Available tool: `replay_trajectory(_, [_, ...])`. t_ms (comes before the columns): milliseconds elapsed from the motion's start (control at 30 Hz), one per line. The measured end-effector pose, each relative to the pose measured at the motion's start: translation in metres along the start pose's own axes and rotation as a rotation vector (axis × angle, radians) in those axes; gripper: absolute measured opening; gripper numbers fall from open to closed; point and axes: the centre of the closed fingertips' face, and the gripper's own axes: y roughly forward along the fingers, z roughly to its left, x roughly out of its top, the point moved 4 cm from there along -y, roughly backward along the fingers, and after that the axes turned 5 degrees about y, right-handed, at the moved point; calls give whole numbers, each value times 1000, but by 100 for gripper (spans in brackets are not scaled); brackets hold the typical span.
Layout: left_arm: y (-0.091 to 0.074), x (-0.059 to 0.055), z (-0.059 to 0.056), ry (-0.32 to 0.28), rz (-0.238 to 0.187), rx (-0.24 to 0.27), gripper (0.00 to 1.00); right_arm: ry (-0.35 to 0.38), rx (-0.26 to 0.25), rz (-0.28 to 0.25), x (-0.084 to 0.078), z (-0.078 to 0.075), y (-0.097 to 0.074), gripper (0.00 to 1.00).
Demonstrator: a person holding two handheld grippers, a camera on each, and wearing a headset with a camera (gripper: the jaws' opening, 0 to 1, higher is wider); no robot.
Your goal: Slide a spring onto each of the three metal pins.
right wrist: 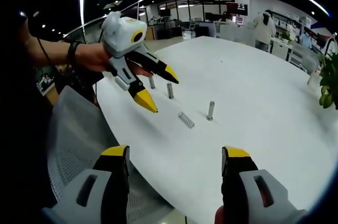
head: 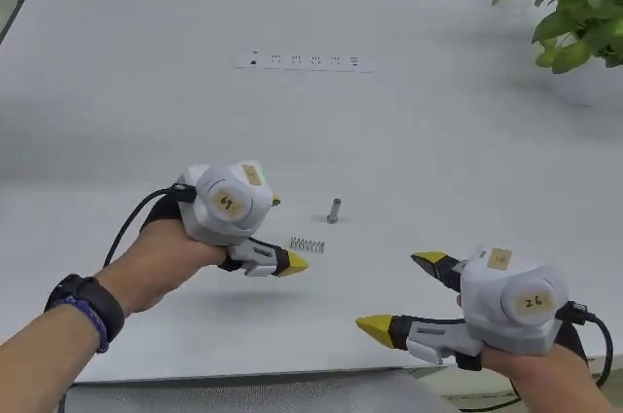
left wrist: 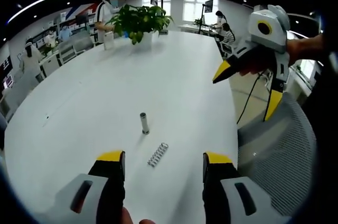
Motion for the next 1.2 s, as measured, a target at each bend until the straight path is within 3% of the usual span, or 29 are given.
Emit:
replay_trajectory(400, [28,-10,4,-1,50,-32,47,-10,20,-3,3,-1,1,69])
replay_trajectory(800, [55,-23,3,-14,106,-69,32,-14,25,-4,3,-8,-2,67])
replay_trajectory(933, [60,-25,2,-36,109,-68,29,-13,30,-2,1,-10,-3,67])
replay_trajectory(1200, [70,-38,-4,-23,153,-55,21,-27,39,0,0,-16,-3,66])
